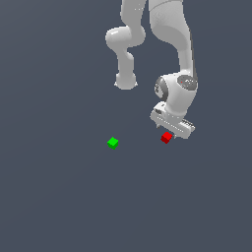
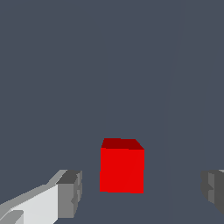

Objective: Stack the red cube on top of the green cube.

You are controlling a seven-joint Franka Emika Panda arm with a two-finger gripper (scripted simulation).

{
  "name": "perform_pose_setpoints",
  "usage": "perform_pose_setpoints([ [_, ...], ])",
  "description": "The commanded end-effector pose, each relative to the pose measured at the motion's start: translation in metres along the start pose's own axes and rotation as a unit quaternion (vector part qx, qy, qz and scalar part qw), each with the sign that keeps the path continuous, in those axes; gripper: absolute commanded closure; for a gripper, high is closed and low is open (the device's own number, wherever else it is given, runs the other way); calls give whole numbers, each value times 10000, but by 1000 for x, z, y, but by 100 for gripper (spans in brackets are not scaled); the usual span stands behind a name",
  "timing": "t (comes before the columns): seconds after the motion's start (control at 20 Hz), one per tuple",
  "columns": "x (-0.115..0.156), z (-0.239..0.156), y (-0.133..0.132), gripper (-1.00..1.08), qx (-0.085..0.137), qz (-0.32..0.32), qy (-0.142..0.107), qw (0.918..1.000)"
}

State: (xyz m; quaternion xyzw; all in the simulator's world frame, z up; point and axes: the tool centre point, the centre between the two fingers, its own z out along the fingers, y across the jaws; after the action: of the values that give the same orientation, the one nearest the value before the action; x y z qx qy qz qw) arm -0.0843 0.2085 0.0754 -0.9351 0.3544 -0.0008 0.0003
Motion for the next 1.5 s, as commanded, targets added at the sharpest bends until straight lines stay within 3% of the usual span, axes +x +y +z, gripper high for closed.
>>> perform_pose_setpoints([
  [0.0,-5,3,-6,-92,-3,106,-2,9999],
  [0.85,-8,9,-11,-92,-6,191,-6,9998],
  [1.45,-8,53,-10,-92,-6,188,-6,9998],
])
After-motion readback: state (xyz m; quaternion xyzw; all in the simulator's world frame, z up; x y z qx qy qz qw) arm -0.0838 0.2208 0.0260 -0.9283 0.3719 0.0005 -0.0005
